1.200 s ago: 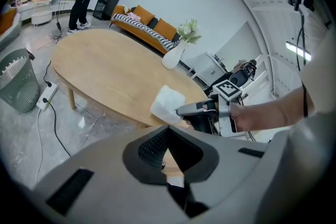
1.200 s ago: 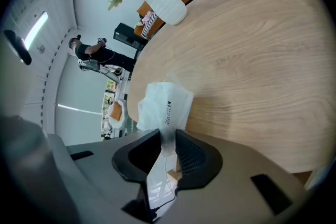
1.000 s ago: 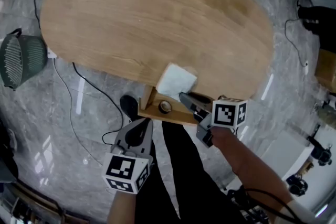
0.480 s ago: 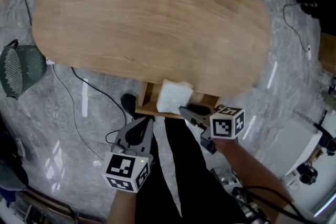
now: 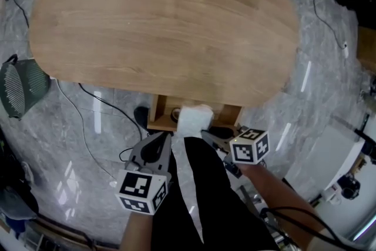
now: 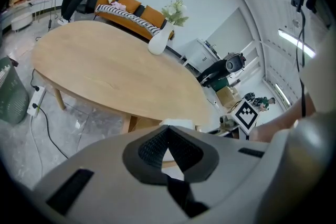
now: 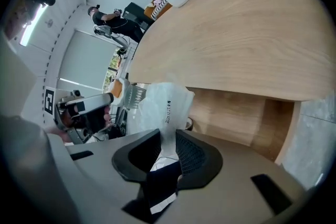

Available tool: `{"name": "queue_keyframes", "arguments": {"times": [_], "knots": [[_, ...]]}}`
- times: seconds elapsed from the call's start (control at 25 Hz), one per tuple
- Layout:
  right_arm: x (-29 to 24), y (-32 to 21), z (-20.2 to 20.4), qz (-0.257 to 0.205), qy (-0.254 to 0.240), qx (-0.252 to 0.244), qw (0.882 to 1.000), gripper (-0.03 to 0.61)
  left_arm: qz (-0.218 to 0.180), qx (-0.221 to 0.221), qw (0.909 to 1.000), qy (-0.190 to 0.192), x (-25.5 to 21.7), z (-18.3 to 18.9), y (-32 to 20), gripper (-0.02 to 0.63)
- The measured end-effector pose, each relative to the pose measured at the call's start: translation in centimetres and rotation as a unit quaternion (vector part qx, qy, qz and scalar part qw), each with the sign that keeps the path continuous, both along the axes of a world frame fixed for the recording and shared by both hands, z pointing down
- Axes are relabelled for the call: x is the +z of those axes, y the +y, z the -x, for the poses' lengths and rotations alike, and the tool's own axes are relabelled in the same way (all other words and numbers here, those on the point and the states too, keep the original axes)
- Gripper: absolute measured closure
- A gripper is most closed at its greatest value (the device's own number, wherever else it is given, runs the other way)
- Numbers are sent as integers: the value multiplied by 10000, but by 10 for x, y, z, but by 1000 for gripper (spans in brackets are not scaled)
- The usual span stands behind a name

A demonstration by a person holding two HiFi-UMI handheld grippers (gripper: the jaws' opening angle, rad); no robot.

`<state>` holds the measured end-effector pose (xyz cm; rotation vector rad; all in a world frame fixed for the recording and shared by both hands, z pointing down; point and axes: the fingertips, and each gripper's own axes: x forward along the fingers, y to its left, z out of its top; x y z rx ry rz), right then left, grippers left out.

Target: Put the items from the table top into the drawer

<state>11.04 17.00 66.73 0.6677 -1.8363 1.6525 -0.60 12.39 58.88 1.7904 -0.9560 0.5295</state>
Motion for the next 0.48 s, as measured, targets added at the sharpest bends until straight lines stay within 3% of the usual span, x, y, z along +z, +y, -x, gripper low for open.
{"name": "queue_keyframes", "arguments": {"times": [0.48], "knots": [[38, 17, -47, -72, 956, -62, 9954, 468, 48, 107, 9999, 8, 5, -14, -4, 612]]}}
